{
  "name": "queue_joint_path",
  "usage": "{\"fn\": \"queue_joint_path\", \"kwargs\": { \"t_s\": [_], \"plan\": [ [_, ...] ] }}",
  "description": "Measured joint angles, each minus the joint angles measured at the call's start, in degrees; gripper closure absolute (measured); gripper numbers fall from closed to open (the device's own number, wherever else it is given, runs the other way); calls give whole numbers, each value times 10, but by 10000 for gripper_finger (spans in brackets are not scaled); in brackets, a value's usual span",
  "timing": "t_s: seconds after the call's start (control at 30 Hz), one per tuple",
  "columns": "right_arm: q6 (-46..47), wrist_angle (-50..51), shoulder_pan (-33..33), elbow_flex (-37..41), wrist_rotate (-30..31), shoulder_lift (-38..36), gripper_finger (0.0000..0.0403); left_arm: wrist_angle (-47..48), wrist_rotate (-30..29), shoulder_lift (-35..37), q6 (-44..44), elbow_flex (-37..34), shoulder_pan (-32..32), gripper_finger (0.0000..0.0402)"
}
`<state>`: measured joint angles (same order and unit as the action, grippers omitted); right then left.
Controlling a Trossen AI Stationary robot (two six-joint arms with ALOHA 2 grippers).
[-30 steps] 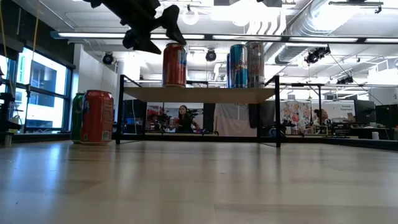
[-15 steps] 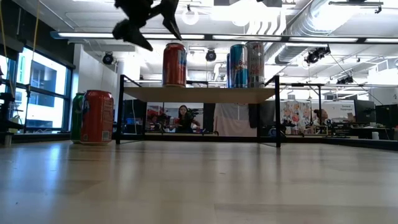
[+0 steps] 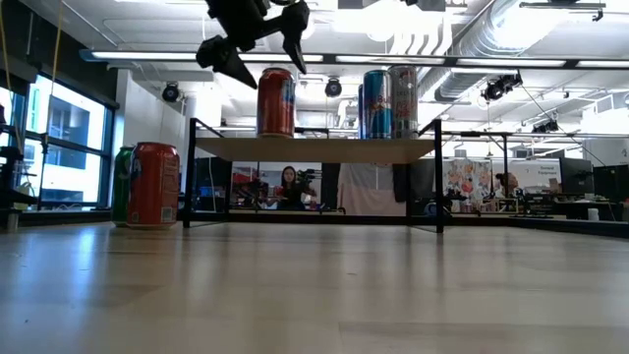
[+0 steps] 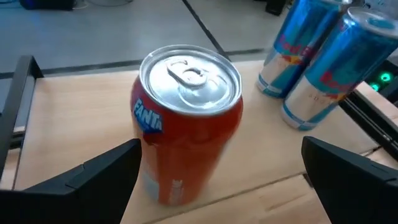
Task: Place canned beverage on shelf
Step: Put the bottom red soda can on the shelf
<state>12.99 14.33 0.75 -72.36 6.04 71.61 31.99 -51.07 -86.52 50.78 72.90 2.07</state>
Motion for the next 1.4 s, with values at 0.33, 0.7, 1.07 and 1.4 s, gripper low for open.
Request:
{"fn": "queue_joint_path", "kwargs": {
  "t_s": [0.33,0.7,1.07,1.4],
  "plan": [
    [-4,2,0,0,0,0,15,-9,-63,-8,8,0,10,2],
    [-10,12,0,0,0,0,15,-23,-53,-46,27,-1,32,2],
    [-4,14,0,0,-1,0,15,-26,-77,-56,27,0,45,42],
    [11,14,0,0,-3,0,15,-24,-78,-57,12,0,52,153]
  ]
}}
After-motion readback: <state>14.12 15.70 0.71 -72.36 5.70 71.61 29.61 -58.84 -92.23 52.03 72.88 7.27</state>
